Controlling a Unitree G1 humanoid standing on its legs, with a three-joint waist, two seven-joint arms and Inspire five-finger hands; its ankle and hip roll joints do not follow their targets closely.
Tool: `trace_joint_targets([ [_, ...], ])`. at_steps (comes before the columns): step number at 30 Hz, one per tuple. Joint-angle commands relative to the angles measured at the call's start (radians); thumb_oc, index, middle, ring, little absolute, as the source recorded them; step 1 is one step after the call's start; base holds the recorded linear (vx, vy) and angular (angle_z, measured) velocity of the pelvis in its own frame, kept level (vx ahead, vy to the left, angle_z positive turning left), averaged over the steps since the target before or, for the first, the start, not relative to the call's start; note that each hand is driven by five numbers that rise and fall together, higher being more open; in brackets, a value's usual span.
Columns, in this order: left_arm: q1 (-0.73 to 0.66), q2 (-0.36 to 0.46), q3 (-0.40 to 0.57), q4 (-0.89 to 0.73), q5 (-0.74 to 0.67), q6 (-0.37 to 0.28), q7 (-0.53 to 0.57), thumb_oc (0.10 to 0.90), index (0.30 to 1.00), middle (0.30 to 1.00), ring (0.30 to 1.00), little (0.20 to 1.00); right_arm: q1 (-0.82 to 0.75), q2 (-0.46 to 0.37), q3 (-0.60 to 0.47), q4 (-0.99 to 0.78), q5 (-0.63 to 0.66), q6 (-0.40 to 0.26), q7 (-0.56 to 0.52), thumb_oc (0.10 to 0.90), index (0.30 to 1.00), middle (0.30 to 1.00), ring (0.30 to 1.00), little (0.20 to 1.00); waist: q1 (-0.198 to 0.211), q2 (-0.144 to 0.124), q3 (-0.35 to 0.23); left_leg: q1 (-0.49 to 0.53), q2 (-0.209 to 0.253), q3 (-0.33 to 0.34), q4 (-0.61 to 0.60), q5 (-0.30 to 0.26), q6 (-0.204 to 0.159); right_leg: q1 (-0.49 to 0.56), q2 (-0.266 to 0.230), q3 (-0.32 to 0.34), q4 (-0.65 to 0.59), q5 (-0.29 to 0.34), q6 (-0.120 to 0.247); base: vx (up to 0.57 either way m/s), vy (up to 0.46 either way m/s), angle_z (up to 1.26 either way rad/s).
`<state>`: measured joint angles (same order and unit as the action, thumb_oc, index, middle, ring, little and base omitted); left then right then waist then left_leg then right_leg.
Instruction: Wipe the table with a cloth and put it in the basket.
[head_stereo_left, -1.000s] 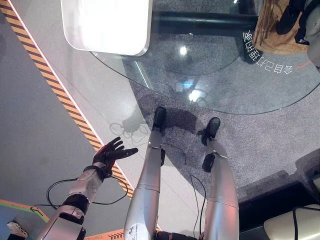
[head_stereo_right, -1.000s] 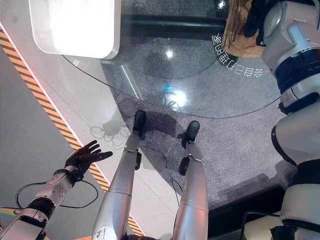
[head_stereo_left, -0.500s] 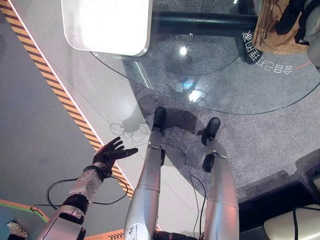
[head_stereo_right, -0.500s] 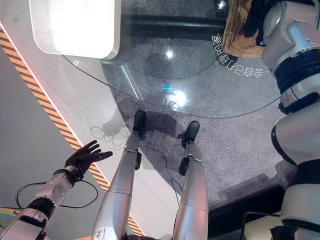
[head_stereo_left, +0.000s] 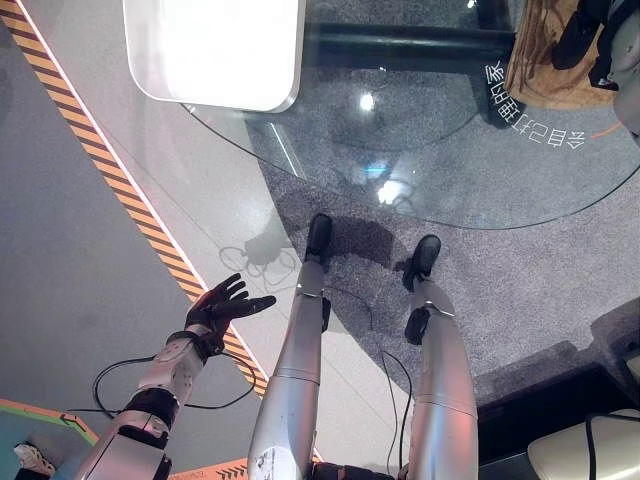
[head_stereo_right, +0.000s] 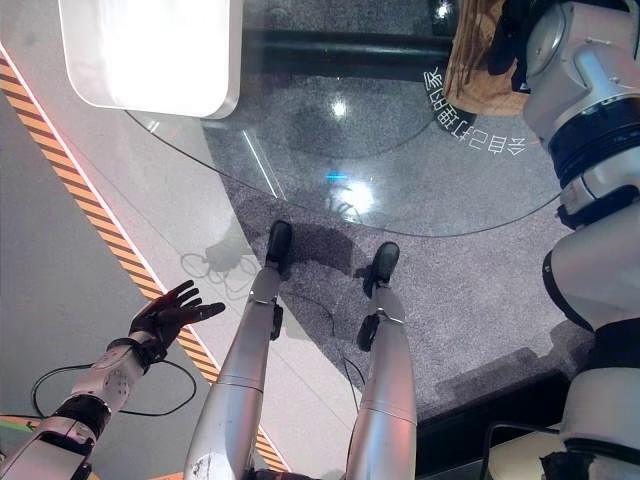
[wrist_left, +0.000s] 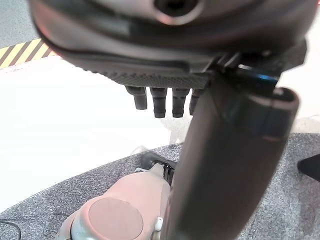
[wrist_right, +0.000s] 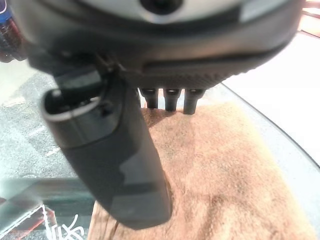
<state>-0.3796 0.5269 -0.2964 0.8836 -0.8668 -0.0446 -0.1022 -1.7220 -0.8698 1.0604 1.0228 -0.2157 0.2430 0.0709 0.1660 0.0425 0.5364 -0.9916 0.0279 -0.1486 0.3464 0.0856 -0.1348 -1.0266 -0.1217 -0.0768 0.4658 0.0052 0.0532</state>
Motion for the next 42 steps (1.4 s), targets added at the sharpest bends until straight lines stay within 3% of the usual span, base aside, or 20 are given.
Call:
trace_joint_targets([
  [1, 0.128, 0.061, 0.021, -0.007, 0.009, -0.002, 0.003, 0.8, 0.9, 0.9, 0.9, 0.9, -0.045, -0.069, 0.065, -0.042, -0.015, 0.007, -0.011, 0.1, 0.3, 0.3, 0.3, 0.2, -0.007, 0.037, -0.016, 0.029, -0.057, 0.052, -0.054, -0.011, 0.088, 0.068, 0.049, -0.101, -0.051, -0.044, -0.02, 0.0, 0.0, 0.0],
  [42, 0.124, 0.074, 0.024, -0.011, 0.012, 0.006, -0.006, 0.8, 0.9, 0.9, 0.9, 0.9, -0.048, -0.069, 0.073, -0.06, -0.014, 0.008, -0.018, 0.1, 0.3, 0.3, 0.3, 0.2, -0.007, 0.038, -0.016, 0.027, -0.056, 0.053, -0.053, -0.012, 0.088, 0.067, 0.049, -0.102, -0.049, -0.048, -0.022, 0.0, 0.0, 0.0],
])
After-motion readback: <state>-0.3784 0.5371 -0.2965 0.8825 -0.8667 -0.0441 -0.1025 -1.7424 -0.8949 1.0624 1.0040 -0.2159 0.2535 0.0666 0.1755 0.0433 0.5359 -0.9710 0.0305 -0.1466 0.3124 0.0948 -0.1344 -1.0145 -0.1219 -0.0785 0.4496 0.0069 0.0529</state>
